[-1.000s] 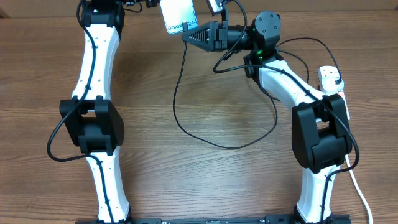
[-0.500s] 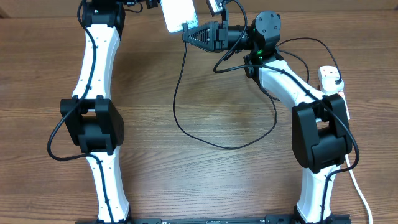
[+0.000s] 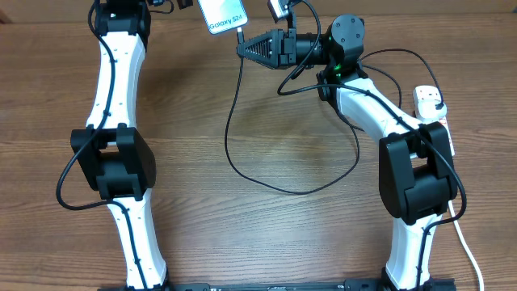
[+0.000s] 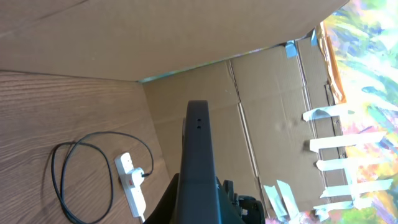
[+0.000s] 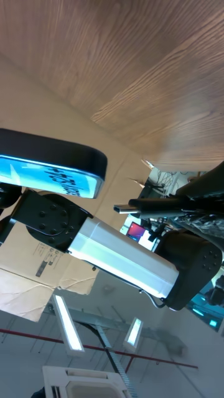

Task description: Plug charger to phone and switch on socket

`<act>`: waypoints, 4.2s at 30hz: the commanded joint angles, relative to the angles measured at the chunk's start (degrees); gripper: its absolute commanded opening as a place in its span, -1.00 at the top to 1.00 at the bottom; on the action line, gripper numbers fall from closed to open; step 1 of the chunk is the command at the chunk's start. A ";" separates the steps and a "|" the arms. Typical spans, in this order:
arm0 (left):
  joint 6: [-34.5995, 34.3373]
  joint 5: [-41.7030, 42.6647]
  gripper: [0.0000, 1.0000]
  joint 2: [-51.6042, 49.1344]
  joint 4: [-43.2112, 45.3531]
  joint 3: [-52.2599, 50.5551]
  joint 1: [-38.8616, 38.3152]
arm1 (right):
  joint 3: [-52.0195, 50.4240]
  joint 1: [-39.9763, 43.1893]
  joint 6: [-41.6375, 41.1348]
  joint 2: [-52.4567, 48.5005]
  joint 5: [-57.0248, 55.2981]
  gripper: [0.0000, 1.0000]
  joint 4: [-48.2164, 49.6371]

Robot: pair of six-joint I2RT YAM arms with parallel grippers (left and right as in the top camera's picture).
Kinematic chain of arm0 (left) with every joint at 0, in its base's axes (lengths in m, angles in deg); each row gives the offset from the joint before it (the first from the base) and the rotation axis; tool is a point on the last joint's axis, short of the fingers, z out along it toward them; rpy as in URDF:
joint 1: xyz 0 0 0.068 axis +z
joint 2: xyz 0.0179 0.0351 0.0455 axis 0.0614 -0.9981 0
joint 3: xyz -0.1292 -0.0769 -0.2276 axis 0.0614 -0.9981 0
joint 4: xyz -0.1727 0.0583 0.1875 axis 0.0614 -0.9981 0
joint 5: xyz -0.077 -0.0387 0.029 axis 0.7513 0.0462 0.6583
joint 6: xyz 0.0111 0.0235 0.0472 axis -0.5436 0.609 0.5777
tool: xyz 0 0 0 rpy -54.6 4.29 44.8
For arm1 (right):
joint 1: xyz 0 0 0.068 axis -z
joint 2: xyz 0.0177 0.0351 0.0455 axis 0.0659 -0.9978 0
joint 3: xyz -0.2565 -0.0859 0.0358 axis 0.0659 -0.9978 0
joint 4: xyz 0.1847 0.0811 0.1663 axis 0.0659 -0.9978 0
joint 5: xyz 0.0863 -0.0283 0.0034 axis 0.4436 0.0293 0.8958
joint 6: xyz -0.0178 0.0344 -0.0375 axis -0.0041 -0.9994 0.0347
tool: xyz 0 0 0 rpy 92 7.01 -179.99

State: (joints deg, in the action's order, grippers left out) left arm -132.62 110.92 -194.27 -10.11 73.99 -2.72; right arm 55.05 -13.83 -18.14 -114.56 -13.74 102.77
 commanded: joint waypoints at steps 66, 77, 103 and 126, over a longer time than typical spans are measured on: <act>-4.85 1.03 0.91 0.57 3.45 0.39 -1.20 | 0.37 0.00 0.24 0.39 0.48 0.92 0.28; -3.65 2.32 0.92 0.55 3.45 0.39 -1.20 | 0.37 0.00 0.22 0.39 0.33 0.92 0.28; -2.25 0.33 0.91 0.55 3.34 0.39 -1.62 | 0.37 0.00 0.22 0.39 0.33 0.92 0.28; -0.55 0.15 0.92 0.55 2.99 0.37 -2.45 | 0.37 0.00 0.22 0.39 0.31 0.92 0.28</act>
State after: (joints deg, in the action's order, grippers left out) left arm -134.25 110.73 -194.29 -7.49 73.96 -4.66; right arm 55.05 -13.85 -18.12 -114.56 -12.73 102.73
